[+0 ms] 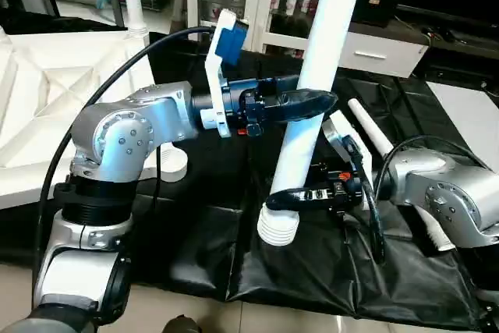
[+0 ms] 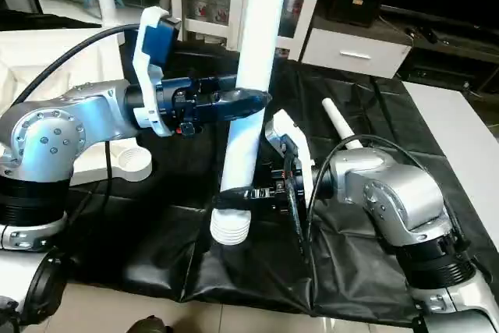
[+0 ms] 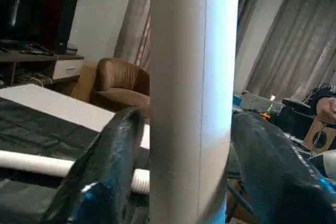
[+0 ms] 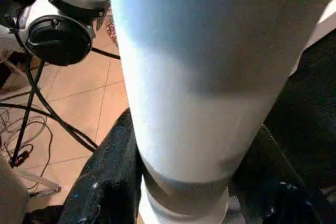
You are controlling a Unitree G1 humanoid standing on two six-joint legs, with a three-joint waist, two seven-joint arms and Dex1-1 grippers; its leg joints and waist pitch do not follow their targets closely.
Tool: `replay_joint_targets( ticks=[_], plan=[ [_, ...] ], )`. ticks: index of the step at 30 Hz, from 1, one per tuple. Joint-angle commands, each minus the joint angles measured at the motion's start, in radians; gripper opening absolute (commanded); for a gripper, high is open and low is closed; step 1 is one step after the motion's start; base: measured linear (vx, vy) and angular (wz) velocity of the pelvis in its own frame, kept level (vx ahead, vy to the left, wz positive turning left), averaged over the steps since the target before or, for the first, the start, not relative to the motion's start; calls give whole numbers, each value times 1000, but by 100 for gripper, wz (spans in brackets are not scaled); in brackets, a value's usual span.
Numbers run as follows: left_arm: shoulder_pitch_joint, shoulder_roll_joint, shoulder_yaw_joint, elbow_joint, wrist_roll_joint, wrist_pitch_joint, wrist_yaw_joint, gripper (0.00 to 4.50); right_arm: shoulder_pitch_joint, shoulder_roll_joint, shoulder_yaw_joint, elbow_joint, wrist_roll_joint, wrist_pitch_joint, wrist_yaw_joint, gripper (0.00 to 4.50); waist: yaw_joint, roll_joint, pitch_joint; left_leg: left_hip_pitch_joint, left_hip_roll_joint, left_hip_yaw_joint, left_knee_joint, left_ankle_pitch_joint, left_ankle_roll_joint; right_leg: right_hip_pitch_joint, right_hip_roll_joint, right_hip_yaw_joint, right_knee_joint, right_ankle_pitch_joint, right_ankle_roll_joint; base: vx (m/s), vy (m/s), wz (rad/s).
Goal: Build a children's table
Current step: Pick table leg, then move to table
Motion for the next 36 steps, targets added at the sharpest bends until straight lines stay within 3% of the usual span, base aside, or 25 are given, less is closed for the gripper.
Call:
replay_joint_targets(
  ticks=[1,4,5,6,7,11,12,13,15,17,20,21,23,25,26,27,28,29,30,31,32,33,34,35,36],
  plan=[
    [-16,-10,-5,-20,7,-19,5,314,0,2,-25,4,-5,-12,-14,186,1,19,-70,20,46,-10,-66,-157,-52,43,-82,40,-64,-78,-208,0,0,0],
    [-17,-9,-2,-17,18,-37,11,345,2,7,-29,7,-14,-23,-26,186,0,19,-70,19,46,-10,-67,-159,-55,44,-81,40,-65,-74,-207,0,0,0],
    [-19,-8,31,-3,33,-62,56,345,8,17,-42,23,-44,-56,-70,186,2,34,-71,21,46,-12,-67,-165,-59,43,-82,40,-62,-71,-208,0,0,0],
    [-10,8,82,-5,56,-97,114,345,10,30,-63,64,-104,-105,-157,186,-2,40,-70,19,49,-14,-67,-172,-75,39,-83,40,-62,-59,-209,0,0,0],
    [-3,19,118,-8,73,-119,155,348,12,39,-77,94,-145,-139,-219,186,-7,29,-69,18,45,-13,-68,-188,-85,41,-83,38,-67,-84,-204,0,0,0],
    [28,55,181,-36,88,-82,244,348,23,44,-99,129,-220,-197,-327,185,-10,34,-69,18,42,-11,-68,-182,-85,44,-79,40,-68,-117,-179,0,0,0],
    [155,81,176,-148,209,-96,360,348,63,76,-142,102,-245,-197,-439,185,-8,40,-72,19,45,-14,-68,-168,-81,45,-77,39,-63,-89,-178,0,0,0],
    [245,53,168,-200,283,-164,419,348,87,120,-170,85,-264,-230,-519,185,-16,36,-67,12,57,-17,-76,-152,-74,44,-84,40,-64,-47,-174,0,0,0],
    [306,32,163,-232,330,-215,458,348,103,152,-187,74,-278,-257,-574,185,-19,36,-73,15,50,-11,-70,-138,-62,43,-80,39,-62,-35,-166,0,0,0],
    [387,23,107,-224,454,-331,526,348,124,187,-180,64,-325,-300,-649,185,-12,46,-79,19,50,-11,-67,-121,-50,38,-76,40,-66,-23,-160,0,0,0],
    [493,27,9,-123,659,-554,665,348,169,266,-190,72,-348,-373,-739,185,-15,33,-67,18,49,-9,-75,-190,-54,36,-75,40,-77,-109,-121,0,0,0],
    [527,13,-4,-78,700,-638,705,348,191,298,-199,81,-346,-410,-760,185,-15,37,-63,18,49,-9,-80,-228,-56,32,-77,42,-84,-168,-98,0,0,0],
    [564,-11,-7,-40,744,-693,783,348,225,337,-200,93,-345,-459,-778,185,-9,33,-66,7,43,0,-76,-240,-16,41,-109,61,-99,-231,-80,0,0,0],
    [578,-32,3,-43,752,-707,801,348,243,358,-202,93,-347,-475,-792,185,9,33,-70,0,38,2,-48,-183,55,52,-157,89,-117,-260,-98,0,0,0],
    [593,-57,18,-54,767,-723,820,348,258,379,-210,89,-349,-483,-811,185,23,29,-71,-12,38,-8,-11,-148,105,64,-210,123,-135,-264,-121,-8,60,2],
    [612,-74,20,-55,793,-760,842,348,275,400,-218,86,-353,-489,-837,185,39,26,-69,-36,48,-30,42,-138,131,71,-280,162,-159,-309,-138,-9,115,-1],
    [630,-79,16,-45,809,-783,862,348,289,409,-220,87,-357,-488,-853,185,46,33,-65,-52,64,-61,67,-145,125,77,-310,173,-167,-347,-169,-9,115,-1],
    [630,-79,16,-45,809,-783,862,348,289,409,-220,87,-357,-488,-853,185,45,37,-66,-52,63,-66,52,-125,127,74,-286,154,-162,-347,-183,-1,183,-6],
    [639,-81,12,-38,816,-796,872,348,296,412,-219,89,-361,-488,-861,185,29,45,-67,-30,47,-47,-12,-95,171,54,-185,91,-133,-319,-172,-7,232,-1],
    [649,-86,12,-31,816,-804,878,348,303,410,-213,93,-368,-494,-862,185,16,52,-72,-2,39,-28,-41,-79,210,37,-128,56,-109,-293,-155,-7,232,-1],
    [649,-86,12,-31,817,-805,879,348,303,410,-212,93,-370,-495,-863,185,-22,79,-83,77,24,-29,-62,-42,306,-26,-26,-20,-30,-229,-108,-11,250,7],
    [666,-96,12,-1,828,-859,903,348,315,402,-186,111,-428,-538,-892,185,-55,75,-77,72,29,-32,-88,35,399,-65,20,-73,90,-183,-26,-25,240,9],
    [669,-101,15,9,832,-873,909,348,317,403,-180,122,-449,-565,-902,185,-57,69,-72,41,53,-29,-104,43,421,-69,8,-83,134,-168,51,-25,240,9],
    [671,-104,16,15,834,-880,912,348,318,404,-176,128,-459,-580,-907,185,-62,59,-72,39,65,-29,-103,38,427,-72,-6,-81,131,-154,64,-65,190,7],
    [675,-104,14,29,861,-908,924,348,321,408,-169,133,-501,-604,-946,185,-68,49,-64,26,61,-9,-119,-68,373,-50,-27,-72,101,-135,50,-98,150,-10]
  ],
)
